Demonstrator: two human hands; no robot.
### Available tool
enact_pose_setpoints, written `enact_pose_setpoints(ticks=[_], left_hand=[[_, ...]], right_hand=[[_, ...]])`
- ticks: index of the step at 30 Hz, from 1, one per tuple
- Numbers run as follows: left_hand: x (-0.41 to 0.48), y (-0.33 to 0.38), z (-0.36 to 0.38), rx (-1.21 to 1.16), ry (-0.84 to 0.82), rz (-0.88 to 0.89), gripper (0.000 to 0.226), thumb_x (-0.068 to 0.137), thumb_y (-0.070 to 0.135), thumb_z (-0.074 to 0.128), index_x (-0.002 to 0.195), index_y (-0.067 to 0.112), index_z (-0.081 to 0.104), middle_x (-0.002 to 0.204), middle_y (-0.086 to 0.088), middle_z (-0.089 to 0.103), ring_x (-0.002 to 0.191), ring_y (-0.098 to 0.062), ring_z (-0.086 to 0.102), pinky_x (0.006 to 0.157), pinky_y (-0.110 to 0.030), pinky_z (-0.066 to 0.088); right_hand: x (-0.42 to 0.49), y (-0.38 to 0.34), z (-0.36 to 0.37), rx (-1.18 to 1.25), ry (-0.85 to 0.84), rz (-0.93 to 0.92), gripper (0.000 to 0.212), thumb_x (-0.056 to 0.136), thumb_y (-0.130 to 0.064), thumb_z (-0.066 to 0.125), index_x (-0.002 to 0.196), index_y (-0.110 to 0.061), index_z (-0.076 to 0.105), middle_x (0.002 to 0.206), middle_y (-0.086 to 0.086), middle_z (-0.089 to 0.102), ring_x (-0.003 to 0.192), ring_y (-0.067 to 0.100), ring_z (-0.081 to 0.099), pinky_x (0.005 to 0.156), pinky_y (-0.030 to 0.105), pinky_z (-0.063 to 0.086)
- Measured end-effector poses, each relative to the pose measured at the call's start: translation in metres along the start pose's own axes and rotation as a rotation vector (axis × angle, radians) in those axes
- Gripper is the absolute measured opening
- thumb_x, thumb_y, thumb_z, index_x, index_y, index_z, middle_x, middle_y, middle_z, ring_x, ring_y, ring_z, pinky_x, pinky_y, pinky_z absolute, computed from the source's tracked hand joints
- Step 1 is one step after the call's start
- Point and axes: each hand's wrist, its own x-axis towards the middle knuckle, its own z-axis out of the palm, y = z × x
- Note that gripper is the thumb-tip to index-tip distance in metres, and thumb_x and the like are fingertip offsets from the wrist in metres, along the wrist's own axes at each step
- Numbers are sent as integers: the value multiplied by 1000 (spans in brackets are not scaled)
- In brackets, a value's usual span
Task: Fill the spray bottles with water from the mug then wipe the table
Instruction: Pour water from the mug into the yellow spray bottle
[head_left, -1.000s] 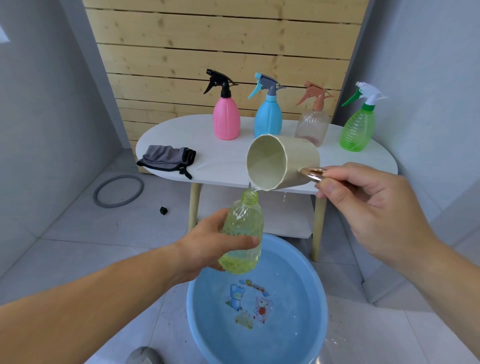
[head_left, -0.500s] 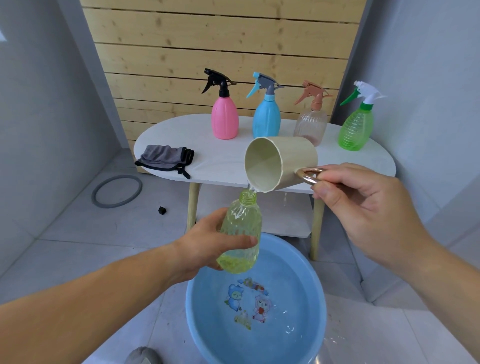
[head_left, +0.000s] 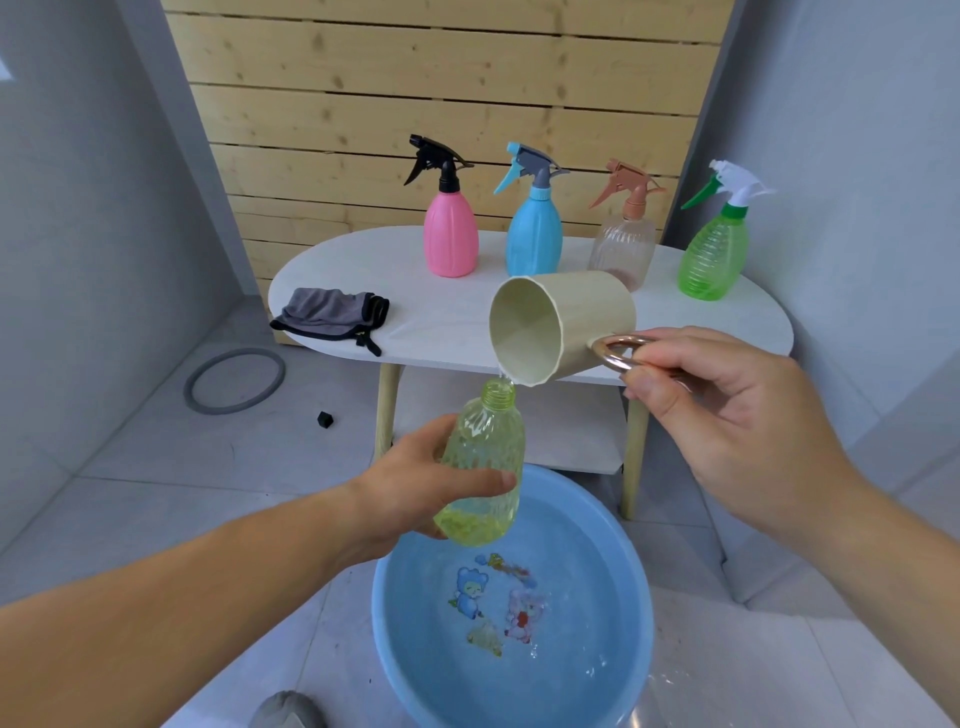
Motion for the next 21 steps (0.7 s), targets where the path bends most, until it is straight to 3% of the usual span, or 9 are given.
enact_pose_setpoints(ticks=[9,16,21], left_hand=[[1,1,0,-3,0,-3,68,66,35,91,127,39,61,115,5,75,105,-20,74,85,-53,63],[1,0,0,-6,4,3,72,63,36,90,128,41,61,117,6,75,106,-19,74,86,-55,63],[1,0,1,-7,-4,8,73,62,37,90,128,40,61,117,5,74,106,-20,74,82,-48,64]], right_hand=[[-1,1,2,0,-25,-2,15,89,-18,61,92,-13,75,103,-11,72,105,10,65,92,18,48],[-1,0,2,-21,-31,-20,15,89,-18,62,95,-17,75,106,-14,70,107,7,64,92,15,47],[-2,0,1,-38,-29,-30,14,89,-19,61,95,-22,74,105,-14,70,109,7,63,93,17,47]])
